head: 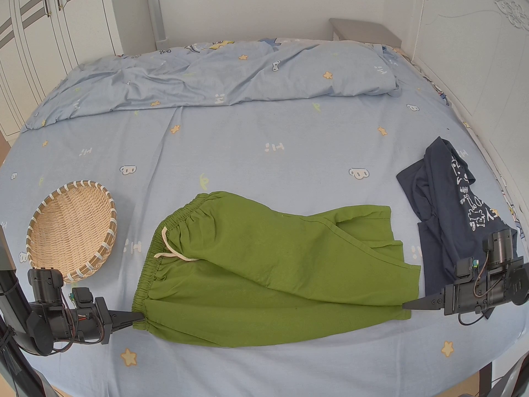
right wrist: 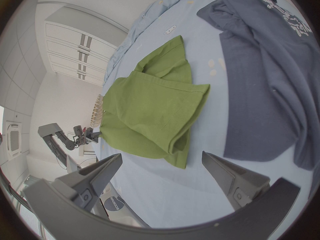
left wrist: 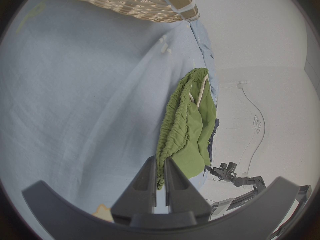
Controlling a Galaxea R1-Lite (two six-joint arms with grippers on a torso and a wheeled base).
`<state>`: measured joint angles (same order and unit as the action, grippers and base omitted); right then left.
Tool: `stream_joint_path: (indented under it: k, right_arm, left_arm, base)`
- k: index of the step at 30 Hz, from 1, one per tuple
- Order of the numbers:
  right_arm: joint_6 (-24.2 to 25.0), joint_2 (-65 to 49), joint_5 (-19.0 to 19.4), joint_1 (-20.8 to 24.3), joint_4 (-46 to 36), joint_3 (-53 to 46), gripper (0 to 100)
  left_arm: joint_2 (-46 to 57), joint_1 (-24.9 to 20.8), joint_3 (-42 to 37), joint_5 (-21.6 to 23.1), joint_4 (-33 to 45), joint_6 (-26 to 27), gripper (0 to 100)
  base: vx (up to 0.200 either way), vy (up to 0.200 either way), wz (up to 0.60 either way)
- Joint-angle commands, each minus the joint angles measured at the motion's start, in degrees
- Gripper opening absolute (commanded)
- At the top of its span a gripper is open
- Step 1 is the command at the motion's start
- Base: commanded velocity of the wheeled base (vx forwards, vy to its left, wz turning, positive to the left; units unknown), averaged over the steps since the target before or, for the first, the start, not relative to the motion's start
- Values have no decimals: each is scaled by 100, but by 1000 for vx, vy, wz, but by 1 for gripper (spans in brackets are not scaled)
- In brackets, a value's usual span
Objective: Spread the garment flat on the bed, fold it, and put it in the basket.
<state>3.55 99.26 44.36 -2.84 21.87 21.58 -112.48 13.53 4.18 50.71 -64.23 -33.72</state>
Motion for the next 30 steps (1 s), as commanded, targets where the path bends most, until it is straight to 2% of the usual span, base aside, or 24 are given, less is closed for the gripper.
stream_joint_path:
  k: [1,6,11,16,21,22,30]
  right_arm:
    - [-3,630,204,99,239,-110,100]
    - [-3,771,187,284,283,-22,100]
    - [14,964,169,460,696,-31,100]
    - [14,1193,178,460,1188,-110,100]
    - [32,1272,178,451,1267,-127,100]
    - [32,1272,178,451,1276,-119,0]
    - [32,1263,178,381,1276,-92,0]
  left_arm:
    - [-2,0,39,0,-2,-3,0]
    - [-28,0,56,0,-2,-3,0]
    - [-37,0,56,0,-2,-3,0]
    - [-37,0,65,0,-2,-3,0]
    - [-37,0,65,0,-2,-3,0]
    - [-37,0,56,0,-2,-3,0]
    - [-19,0,56,0,7,-3,0]
  base:
    - [0,0,0]
    - [0,0,0]
    - [0,0,0]
    - [0,0,0]
    - [0,0,0]
    - [0,0,0]
    - [0,0,0]
